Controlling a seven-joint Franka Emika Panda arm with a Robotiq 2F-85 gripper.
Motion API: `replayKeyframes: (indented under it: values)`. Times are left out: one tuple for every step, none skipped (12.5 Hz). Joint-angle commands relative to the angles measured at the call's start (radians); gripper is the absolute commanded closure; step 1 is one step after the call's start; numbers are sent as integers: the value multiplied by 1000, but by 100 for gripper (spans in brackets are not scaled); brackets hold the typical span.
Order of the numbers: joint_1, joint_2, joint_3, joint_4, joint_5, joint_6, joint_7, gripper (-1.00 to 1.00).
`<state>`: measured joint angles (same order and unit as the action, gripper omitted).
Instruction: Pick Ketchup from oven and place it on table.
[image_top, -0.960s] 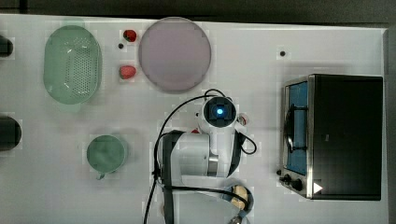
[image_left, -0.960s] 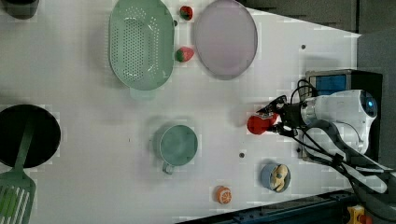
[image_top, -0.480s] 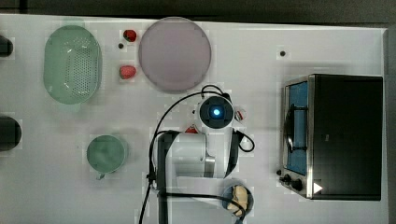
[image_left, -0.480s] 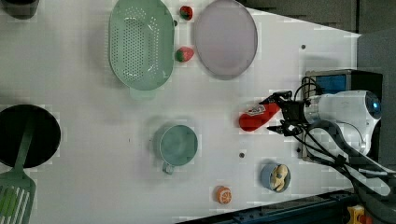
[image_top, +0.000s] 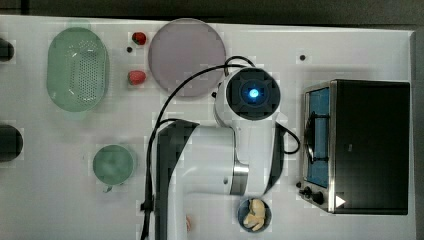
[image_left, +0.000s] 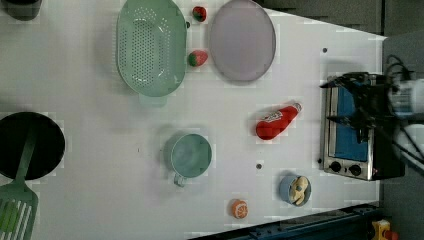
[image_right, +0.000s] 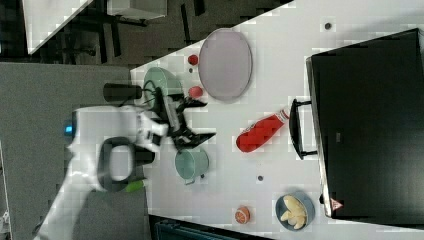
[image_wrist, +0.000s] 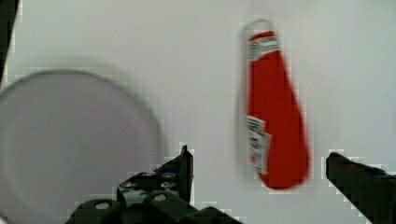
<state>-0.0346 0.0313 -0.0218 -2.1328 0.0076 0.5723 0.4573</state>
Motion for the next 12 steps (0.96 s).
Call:
replayKeyframes:
  values:
    - [-9,-109,7,212,-3,-233,20,-100]
    - [-10,-121,4,275,-2,-325,20,-100]
    - [-9,-126,7,310,-2,-402,20,-100]
    - [-9,-128,10,347,-2,-466,20,-100]
    - [-9,-129,9,362,-2,-474,20,-100]
    - [-10,-128,8,370,-2,-469,20,-100]
    - [-10,-128,8,373,-2,-469,20,-100]
    - [-9,-128,8,372,-2,-469,20,-100]
    - [-9,-126,8,371,-2,-469,20,-100]
    - [-10,-124,8,371,-2,-469,20,-100]
    - [-9,-122,8,370,-2,-469,20,-100]
    - [-9,-120,8,370,-2,-469,20,-100]
